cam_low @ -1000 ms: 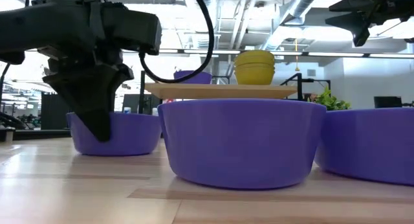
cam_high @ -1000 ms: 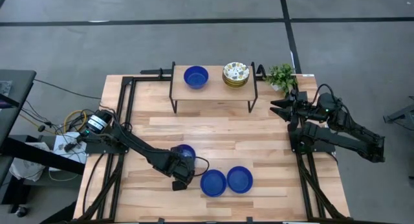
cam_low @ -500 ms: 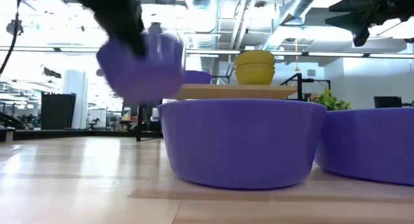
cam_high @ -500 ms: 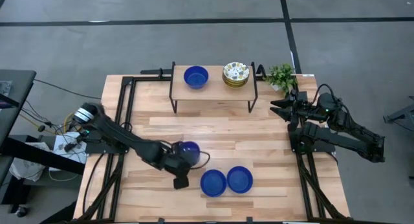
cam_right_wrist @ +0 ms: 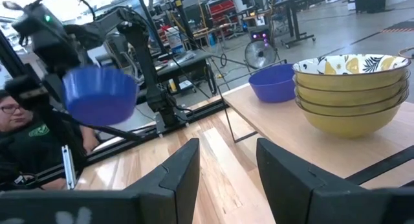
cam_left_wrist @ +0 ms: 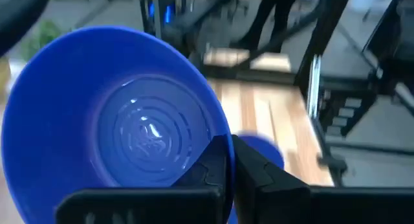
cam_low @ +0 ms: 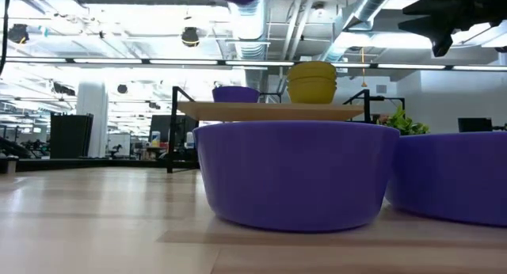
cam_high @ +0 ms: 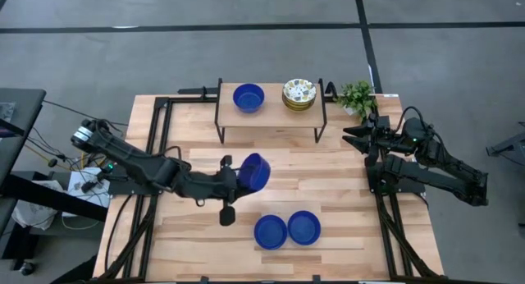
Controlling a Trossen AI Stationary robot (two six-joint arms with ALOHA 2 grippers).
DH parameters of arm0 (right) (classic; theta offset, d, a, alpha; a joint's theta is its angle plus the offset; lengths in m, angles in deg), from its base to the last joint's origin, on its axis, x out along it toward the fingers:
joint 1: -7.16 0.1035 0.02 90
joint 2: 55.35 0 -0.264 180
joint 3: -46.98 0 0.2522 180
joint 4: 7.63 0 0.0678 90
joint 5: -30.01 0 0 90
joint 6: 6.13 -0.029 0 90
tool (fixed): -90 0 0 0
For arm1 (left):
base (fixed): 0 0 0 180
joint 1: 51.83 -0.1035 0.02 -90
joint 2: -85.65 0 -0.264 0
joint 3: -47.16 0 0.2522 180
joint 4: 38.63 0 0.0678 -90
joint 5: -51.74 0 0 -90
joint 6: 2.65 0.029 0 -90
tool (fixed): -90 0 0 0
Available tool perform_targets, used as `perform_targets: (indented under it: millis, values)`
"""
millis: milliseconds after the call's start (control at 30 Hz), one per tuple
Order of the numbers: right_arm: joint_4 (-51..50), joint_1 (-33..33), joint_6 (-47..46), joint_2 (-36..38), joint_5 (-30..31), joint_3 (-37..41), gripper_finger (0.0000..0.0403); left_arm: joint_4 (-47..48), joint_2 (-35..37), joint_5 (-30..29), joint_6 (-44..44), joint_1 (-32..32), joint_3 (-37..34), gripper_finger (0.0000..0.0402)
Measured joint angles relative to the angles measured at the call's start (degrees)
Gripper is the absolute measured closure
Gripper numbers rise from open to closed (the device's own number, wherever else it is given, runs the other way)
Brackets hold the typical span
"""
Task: Pick & Place Mini bowls
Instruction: Stack the blue bowl on top of the blue bowl on the shelf
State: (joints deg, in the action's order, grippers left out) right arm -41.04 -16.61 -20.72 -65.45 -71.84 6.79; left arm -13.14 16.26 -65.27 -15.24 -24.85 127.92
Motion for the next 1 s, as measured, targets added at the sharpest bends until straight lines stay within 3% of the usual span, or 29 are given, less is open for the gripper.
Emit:
perform_targets:
  millis: [200,333,600,1000]
  values:
    - [0.03,0.0,0.0,-0.01,0.0,0.0,0.0261,-5.26,-1.03,-0.8,4.71,-1.34,-0.09,0.0398]
    - [0.02,0.0,-0.03,-0.01,-0.02,0.0,0.0263,-4.37,-2.05,-4.56,5.28,-3.23,-0.09,0.0398]
    - [0.01,0.0,-0.44,-0.01,-0.06,0.0,0.0261,-3.62,-3.23,-15.84,15.74,-12.3,-0.09,0.0398]
    - [0.01,0.0,-0.46,-0.01,3.79,0.0,0.0266,-3.66,-3.23,-13.93,27.34,-30.34,4.6,0.0398]
